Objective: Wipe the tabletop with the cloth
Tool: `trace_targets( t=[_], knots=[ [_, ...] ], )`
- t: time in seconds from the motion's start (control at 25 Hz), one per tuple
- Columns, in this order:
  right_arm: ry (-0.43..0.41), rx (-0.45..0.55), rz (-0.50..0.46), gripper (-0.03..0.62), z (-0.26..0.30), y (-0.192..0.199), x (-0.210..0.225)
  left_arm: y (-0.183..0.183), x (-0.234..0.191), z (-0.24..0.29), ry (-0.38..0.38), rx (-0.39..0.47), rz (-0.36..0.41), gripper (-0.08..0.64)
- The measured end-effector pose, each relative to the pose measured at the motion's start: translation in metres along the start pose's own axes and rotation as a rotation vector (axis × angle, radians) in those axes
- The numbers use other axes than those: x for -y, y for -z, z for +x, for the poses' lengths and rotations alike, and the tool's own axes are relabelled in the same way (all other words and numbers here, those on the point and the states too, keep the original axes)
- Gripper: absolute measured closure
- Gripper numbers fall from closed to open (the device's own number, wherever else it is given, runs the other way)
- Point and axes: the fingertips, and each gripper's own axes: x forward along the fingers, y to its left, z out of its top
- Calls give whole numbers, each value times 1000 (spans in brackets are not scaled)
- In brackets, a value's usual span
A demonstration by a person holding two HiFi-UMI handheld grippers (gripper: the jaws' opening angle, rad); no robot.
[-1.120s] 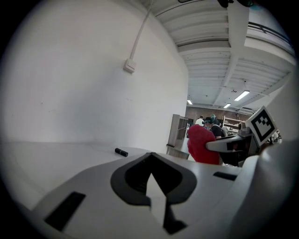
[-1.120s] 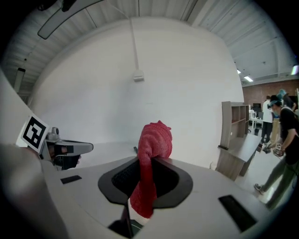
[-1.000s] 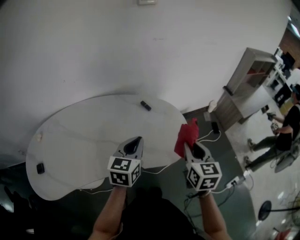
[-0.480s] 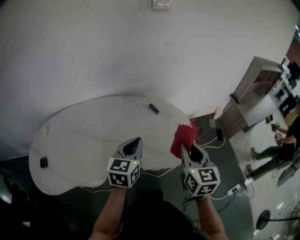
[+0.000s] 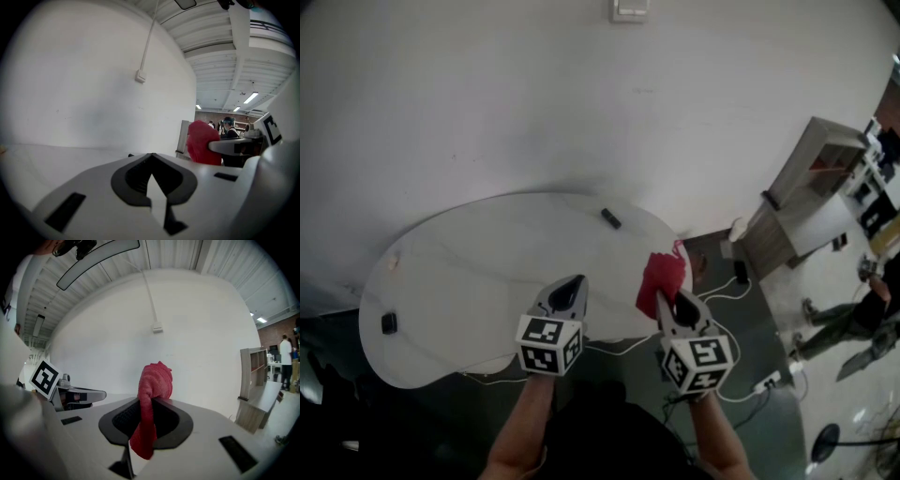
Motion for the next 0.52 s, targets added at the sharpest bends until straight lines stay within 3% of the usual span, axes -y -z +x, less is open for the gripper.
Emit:
trace_targets(
  t=[0.52],
  knots=[
    [6, 6, 0, 531, 0, 0, 2, 2, 2, 2, 5, 2, -5, 557]
  ],
)
